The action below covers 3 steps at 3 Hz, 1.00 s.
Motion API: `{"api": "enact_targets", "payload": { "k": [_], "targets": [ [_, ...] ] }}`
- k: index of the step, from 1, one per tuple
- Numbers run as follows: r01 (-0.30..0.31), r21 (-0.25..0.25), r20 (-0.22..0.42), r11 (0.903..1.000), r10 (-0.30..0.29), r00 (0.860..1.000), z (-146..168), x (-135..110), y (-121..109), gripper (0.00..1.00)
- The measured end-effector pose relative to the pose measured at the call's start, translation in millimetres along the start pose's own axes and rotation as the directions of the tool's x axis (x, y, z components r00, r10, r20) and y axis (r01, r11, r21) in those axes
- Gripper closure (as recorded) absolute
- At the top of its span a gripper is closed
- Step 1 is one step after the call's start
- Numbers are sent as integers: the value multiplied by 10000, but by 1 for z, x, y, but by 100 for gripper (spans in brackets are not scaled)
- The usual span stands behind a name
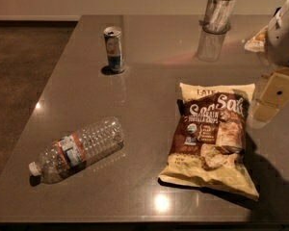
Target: Move water bottle near redbull can
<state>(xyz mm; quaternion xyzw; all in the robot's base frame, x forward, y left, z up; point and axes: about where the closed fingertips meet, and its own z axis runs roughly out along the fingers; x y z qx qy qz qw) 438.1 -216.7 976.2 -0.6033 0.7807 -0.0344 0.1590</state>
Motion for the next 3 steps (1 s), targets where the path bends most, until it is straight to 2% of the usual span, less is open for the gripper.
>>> {"api": "enact_targets", "payload": {
  "k": [1,2,3],
  "targets": [
    [10,18,8,10000,-10,10000,0,0,0,0],
    [516,-42,317,9987,-514,9982,3,-20,1,0],
    [1227,-245,621,9921,-1210,9907,12,-49,6,0]
  ]
}}
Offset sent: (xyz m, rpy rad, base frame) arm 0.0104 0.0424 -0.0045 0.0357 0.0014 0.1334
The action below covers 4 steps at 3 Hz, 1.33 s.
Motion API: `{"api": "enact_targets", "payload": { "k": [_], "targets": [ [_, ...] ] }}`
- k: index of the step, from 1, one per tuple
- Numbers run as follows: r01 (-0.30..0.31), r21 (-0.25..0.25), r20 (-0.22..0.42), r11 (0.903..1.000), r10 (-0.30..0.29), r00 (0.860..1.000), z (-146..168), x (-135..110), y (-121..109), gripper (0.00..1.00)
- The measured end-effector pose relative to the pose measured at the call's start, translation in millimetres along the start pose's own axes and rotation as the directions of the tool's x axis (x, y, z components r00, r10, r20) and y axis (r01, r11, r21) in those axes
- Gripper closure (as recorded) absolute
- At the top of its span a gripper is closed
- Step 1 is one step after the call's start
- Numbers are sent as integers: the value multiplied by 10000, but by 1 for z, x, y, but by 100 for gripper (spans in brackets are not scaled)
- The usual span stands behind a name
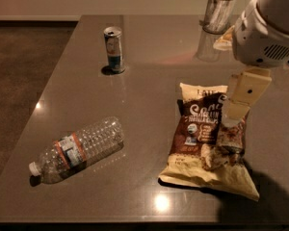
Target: Move water bottle near redbull can
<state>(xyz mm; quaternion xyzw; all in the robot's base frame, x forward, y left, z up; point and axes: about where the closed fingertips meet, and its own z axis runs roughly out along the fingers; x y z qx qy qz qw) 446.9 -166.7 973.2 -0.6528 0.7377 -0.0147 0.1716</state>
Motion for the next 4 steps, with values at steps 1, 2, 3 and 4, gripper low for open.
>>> {"api": "enact_targets", "payload": {
  "k": [1,2,3,4],
  "targets": [
    [810,-346,69,9961,-808,9967,20,-34,6,0],
    [1988,-878,54,9761,-1991,9800,55,-87,16,0],
    [2787,-1084,1,9542,-2804,9599,75,-121,23,0],
    [3583,-1184,-196,9261,-3630,9316,94,-152,39,0]
  ]
}}
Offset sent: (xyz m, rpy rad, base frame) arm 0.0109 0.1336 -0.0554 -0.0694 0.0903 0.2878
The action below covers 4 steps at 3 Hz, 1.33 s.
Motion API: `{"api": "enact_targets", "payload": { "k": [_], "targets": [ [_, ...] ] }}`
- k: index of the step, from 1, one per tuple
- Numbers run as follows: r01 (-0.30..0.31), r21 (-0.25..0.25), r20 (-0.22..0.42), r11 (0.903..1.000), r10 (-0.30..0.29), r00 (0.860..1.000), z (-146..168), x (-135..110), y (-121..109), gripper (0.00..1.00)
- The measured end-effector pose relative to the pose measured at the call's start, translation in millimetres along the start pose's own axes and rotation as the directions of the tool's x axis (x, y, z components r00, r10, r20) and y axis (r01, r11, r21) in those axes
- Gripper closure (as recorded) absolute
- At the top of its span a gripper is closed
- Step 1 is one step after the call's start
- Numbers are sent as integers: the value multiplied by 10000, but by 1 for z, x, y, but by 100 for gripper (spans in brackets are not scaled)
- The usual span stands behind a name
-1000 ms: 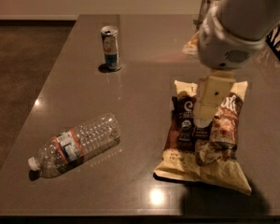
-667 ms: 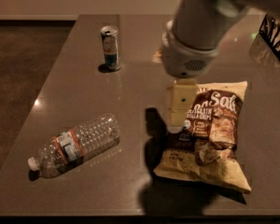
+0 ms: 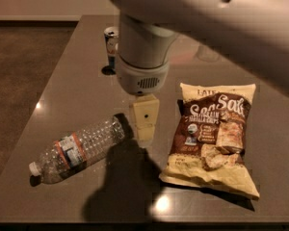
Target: Move water bottle near redbull can
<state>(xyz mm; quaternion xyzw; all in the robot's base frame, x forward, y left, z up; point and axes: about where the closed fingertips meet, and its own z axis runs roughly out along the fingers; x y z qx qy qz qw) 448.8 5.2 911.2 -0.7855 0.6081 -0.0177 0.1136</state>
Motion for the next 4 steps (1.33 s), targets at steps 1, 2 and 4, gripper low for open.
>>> {"api": "enact_targets", "payload": {
  "k": [1,2,4],
  "targets": [
    [716,-190,-370,9973,-722,9967,22,-26,8,0],
    [1258,-408,-626,9912,-1282,9898,39,-43,13,0],
    [1509,-853,-724,9849,-1572,9849,56,-56,5,38]
  ]
}}
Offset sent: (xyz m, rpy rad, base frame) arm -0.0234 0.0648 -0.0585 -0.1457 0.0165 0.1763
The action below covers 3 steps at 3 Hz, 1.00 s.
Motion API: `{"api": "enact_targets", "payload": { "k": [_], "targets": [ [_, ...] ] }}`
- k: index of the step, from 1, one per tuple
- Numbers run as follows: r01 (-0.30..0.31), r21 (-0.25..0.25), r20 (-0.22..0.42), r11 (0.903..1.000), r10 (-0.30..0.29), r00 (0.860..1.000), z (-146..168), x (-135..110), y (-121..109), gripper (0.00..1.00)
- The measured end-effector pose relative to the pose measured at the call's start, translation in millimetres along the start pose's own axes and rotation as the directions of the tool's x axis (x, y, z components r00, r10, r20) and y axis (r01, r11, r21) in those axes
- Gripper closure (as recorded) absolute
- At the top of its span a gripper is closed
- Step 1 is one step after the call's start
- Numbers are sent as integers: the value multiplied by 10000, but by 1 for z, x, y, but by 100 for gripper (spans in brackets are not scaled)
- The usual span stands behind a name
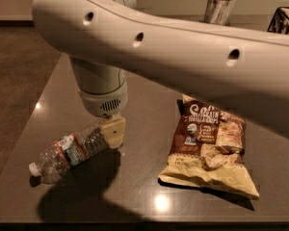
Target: Move water bottle near redbull can
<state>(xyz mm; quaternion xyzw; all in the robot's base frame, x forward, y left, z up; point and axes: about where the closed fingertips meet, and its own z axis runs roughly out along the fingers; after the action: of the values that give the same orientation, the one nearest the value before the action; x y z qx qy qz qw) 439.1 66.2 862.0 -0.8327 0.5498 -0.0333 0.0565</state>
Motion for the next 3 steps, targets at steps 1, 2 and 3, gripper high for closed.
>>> {"api": "enact_targets", "payload": {
  "k": [1,2,3],
  "targets": [
    [-195,-84,29,9998,195,9998,1,8,-5,62],
    [-880,-26,126,9961,881,9960,-10,34,-17,85],
    [-1701,281,106,9850,1699,9854,-29,73,-37,100]
  ]
}}
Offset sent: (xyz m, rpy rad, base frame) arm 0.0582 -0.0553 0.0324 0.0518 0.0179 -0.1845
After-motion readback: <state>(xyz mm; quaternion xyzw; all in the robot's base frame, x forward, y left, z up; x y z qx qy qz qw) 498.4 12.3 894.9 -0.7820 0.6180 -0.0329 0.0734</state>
